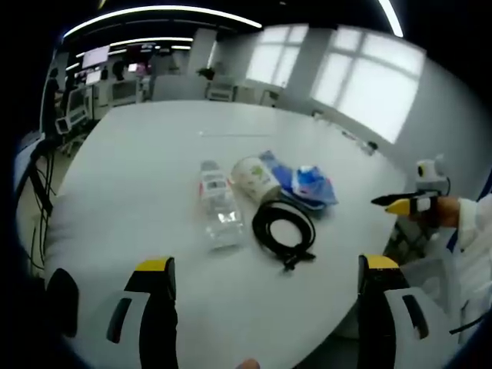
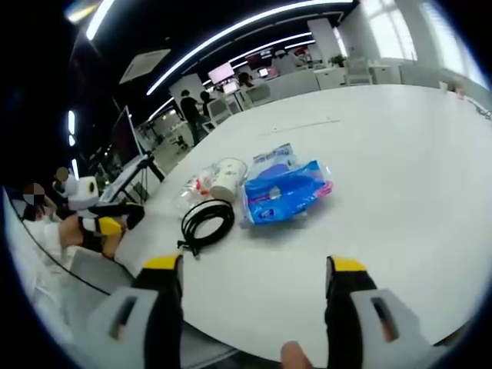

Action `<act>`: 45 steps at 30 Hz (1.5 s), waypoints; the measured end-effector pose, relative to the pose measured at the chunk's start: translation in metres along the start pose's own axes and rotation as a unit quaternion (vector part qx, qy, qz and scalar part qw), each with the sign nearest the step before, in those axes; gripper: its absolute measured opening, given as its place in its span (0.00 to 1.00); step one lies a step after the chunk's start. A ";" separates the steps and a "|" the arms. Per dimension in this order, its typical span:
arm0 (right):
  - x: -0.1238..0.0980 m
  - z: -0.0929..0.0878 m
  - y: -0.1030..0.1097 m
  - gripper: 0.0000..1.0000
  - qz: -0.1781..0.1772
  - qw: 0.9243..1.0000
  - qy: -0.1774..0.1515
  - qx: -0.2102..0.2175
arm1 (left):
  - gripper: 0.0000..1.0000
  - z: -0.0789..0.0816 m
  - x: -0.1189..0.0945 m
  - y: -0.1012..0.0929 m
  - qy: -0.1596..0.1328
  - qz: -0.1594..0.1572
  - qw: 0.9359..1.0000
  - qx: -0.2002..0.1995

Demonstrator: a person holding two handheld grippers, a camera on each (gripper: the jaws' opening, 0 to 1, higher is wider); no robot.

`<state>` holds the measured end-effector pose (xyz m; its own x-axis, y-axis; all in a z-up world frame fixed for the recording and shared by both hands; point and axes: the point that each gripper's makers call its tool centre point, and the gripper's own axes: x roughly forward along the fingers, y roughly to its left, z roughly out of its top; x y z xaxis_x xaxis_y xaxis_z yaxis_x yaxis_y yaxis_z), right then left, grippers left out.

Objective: Arrange the tabletop items into an orderly group along one side of the table until the central work area is clear of visible clutter.

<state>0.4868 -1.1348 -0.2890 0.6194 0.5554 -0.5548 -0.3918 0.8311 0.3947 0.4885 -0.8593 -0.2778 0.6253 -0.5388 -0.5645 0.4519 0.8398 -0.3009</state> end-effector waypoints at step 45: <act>0.019 -0.014 0.016 0.69 0.020 0.999 0.012 0.046 | 0.88 0.005 0.037 0.026 0.044 0.007 0.999 -0.029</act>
<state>0.4834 -1.1108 -0.3034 0.5879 0.5903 -0.5531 -0.3522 0.8023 0.4818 0.5268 -0.8580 -0.3023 0.5708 -0.5219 -0.6338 0.4042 0.8506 -0.3363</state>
